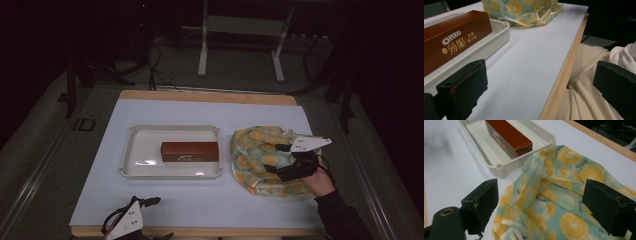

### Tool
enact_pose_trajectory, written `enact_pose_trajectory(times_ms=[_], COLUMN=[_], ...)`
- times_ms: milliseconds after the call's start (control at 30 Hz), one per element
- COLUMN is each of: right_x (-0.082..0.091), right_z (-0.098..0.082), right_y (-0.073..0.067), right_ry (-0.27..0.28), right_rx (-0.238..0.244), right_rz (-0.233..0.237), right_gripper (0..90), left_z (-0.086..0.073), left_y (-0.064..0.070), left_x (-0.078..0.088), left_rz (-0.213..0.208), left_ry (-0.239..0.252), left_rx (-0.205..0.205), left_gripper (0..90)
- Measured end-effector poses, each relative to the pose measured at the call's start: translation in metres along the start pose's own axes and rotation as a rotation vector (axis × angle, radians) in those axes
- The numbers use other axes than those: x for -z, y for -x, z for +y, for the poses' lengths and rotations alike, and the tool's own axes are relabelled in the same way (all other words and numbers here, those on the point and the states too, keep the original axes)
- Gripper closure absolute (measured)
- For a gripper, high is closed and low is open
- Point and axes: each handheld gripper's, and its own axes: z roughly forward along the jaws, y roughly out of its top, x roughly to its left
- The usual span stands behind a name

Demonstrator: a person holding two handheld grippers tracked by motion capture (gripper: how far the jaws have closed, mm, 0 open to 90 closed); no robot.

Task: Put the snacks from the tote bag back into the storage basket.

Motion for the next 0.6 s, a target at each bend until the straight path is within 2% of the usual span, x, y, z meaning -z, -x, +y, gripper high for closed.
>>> enact_pose_trajectory(times_ms=[133, 300, 600], right_x=[0.011, 0.021, 0.028], right_z=[-0.015, -0.031, -0.051], right_y=[-0.003, -0.006, -0.012], right_ry=[0.005, 0.039, 0.041], right_rx=[-0.002, -0.020, -0.032], right_rz=[-0.034, -0.064, -0.070], right_gripper=[13.4, 13.4, 13.4], left_z=[0.000, 0.000, 0.000], left_y=[0.000, 0.000, 0.000], left_x=[0.000, 0.000, -0.001], left_rz=[0.000, -0.001, 0.000], left_ry=[0.000, -0.002, -0.003], left_rx=[0.001, 0.000, 0.002], left_gripper=[0.0, 0.0, 0.0])
